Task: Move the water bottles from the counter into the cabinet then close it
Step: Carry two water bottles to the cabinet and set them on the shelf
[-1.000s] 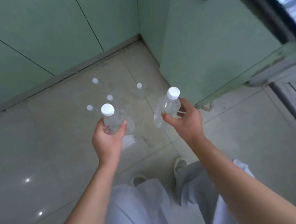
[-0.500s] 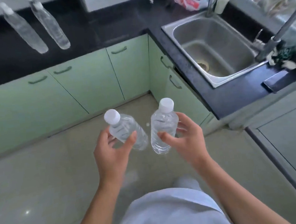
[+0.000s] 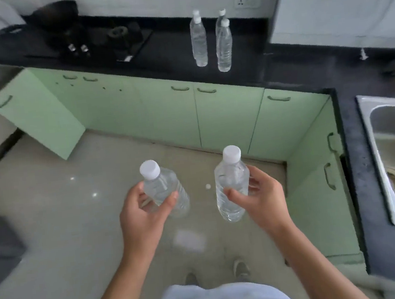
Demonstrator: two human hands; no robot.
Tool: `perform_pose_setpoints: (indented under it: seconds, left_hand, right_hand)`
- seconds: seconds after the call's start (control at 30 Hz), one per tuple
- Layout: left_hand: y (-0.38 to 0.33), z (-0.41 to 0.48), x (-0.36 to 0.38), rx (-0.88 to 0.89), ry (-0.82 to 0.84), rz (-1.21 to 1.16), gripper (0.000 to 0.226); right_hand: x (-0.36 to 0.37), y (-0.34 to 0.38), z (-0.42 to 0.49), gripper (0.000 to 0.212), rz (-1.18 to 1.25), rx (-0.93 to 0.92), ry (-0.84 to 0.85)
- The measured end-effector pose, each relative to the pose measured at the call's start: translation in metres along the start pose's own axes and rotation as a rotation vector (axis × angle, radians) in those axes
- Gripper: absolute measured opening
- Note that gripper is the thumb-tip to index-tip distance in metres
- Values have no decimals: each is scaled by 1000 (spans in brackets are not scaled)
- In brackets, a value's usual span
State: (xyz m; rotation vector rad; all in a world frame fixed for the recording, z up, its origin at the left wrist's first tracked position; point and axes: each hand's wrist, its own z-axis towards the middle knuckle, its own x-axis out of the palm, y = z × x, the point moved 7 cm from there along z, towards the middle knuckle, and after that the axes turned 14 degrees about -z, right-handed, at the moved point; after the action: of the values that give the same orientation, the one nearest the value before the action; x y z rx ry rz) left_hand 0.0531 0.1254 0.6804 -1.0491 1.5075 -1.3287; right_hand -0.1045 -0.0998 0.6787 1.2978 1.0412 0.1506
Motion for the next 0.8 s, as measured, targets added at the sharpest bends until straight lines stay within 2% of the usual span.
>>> perform_pose_setpoints:
  seconds: [0.2, 0.37, 0.53, 0.67, 0.8]
  left_hand:
    - [7, -59, -94, -56, -396, -67, 31]
    - [26, -127, -194, -114, -779, -3, 50]
    - [44, -191, -273, -116, -1085, -40, 57]
    - [64, -209, -325, -136, -1208, -107, 52]
    - [76, -193, -365, -144, -1198, -133, 56]
  right_hand:
    - [83, 48, 15, 31, -86, -223, 310]
    - [177, 106, -14, 56, -124, -400, 571]
    - [266, 155, -67, 50, -109, -498, 760]
    - [322, 182, -104, 45, -40, -496, 831]
    - [364, 203, -117, 42, -12, -489, 840]
